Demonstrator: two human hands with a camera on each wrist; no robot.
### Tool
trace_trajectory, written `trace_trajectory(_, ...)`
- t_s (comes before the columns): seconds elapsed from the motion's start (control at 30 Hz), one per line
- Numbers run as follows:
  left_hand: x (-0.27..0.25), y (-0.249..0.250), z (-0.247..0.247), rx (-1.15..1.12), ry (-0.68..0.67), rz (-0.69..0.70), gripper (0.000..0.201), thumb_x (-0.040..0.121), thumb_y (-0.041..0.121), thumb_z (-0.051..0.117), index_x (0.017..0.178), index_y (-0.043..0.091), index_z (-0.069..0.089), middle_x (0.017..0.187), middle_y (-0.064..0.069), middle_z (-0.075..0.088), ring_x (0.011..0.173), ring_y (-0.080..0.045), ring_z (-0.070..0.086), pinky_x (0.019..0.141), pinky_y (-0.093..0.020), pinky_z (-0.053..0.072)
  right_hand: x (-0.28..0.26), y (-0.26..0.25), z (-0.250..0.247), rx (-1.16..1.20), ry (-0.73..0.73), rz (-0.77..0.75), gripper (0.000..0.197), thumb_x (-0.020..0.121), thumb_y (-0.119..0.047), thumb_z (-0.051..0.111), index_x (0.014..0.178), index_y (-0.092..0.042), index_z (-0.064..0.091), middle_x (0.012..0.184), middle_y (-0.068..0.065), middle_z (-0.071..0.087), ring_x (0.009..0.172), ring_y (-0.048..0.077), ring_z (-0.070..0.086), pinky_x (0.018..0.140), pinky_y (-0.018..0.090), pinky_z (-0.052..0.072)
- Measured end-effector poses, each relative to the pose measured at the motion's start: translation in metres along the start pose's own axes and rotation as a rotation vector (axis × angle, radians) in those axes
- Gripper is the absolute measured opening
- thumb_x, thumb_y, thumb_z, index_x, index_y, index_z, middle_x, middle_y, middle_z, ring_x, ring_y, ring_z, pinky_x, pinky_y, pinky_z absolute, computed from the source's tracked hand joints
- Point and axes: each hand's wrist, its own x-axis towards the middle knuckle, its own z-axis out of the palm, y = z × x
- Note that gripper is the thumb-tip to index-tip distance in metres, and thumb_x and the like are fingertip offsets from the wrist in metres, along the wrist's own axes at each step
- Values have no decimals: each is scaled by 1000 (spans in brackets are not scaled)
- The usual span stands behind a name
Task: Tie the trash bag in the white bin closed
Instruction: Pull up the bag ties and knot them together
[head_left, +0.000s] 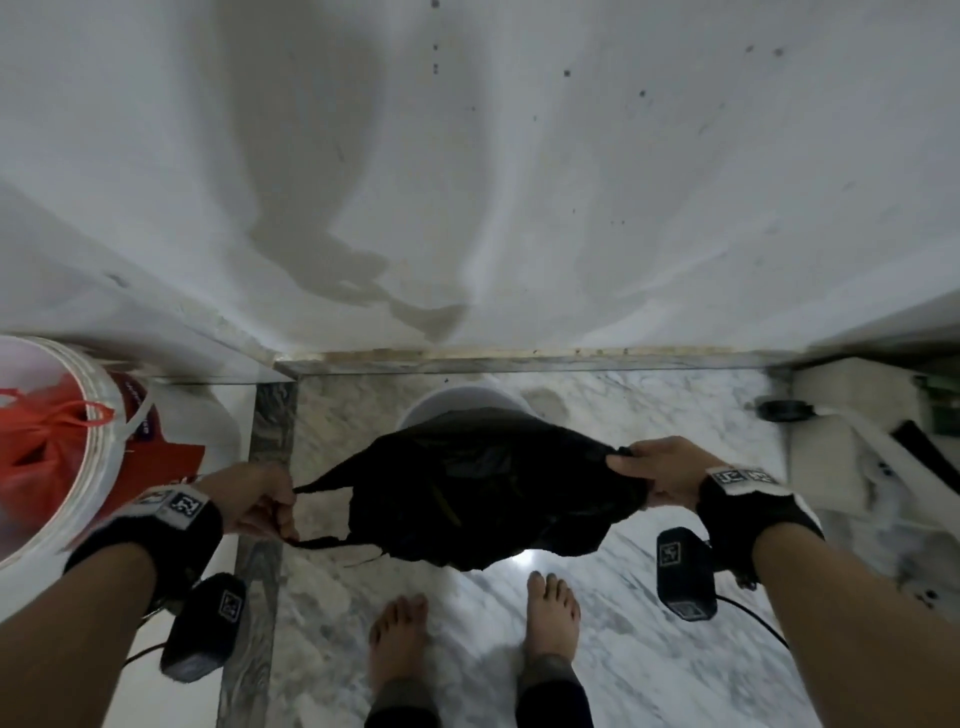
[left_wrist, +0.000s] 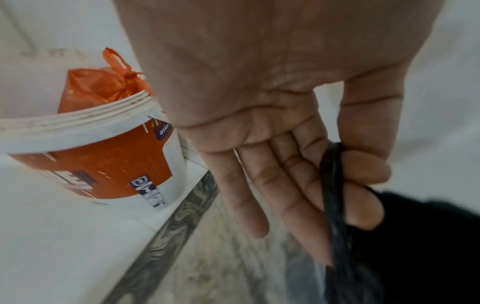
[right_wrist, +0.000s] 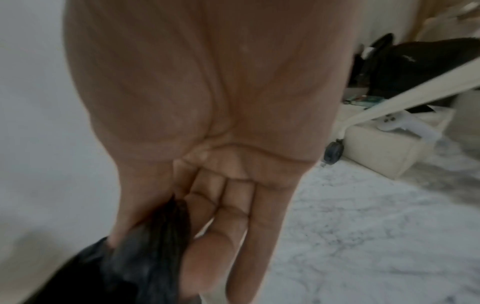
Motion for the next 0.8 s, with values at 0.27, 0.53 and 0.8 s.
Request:
trace_trajectory(0.27,-4,-57,8,152,13,-112,39,83,10,51,46,0,56,37,-12,56,34,-23,53,44,-26,49,-13,24,27,-284,35,21,27,81,-40,68,88,-14,70,85,4,67,71,24,63,53,34,56)
trace_trajectory(0.53,-15,-25,-6,143,163,-38,32,72,22,61,44,11,50,36,-2,33,34,-18,27,45,-23,25,-23,11,-6,-368,216,-3,44,74,-44,73,78,-1,70,74,13,62,63,25,54,55,30,42)
trace_trajectory(0.8,-32,68,7,-465,180,451,36,79,12,52,49,15,72,48,4,68,50,-8,56,51,-15,47,-24,-49,-17,408,216,-274,26,80,-15,60,56,-8,67,38,-1,44,47,18,39,69,34,44)
